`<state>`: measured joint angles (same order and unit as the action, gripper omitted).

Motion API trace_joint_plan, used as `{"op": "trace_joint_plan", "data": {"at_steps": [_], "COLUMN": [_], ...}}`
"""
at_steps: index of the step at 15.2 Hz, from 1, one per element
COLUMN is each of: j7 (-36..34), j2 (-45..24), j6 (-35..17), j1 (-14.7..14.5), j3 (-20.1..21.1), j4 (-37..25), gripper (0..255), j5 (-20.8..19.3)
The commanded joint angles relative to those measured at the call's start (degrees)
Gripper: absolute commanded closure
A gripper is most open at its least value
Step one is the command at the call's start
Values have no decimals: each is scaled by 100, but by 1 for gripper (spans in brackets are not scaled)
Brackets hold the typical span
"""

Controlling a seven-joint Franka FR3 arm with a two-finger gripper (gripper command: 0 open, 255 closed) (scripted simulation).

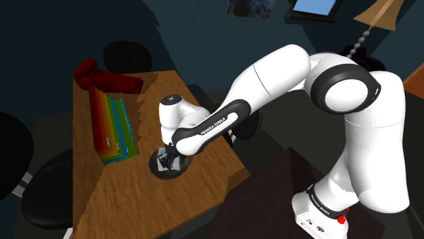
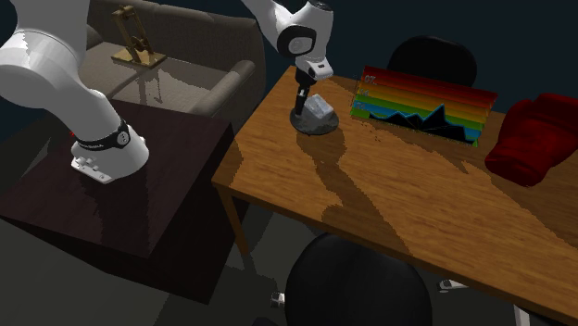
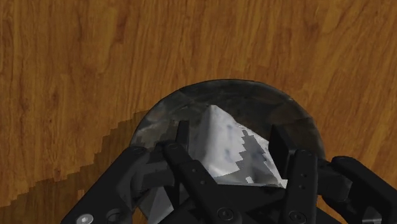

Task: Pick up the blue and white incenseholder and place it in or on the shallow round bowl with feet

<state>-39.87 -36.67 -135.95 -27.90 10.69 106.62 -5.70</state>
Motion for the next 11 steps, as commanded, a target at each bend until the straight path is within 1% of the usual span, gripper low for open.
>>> {"op": "trace_joint_plan", "data": {"at_steps": [1, 2, 3, 8, 11], "j7": [0, 0, -1, 1, 50], "j2": [2, 2, 2, 1, 375], "j6": [-2, -2, -2, -1, 429], "j1": [0, 0, -1, 0, 54], "j3": [0, 0, 0, 0, 61], "j4": [-1, -1, -1, -3, -62], "gripper": [255, 255, 0, 0, 0], "j5": [0, 0, 0, 0, 78]}}
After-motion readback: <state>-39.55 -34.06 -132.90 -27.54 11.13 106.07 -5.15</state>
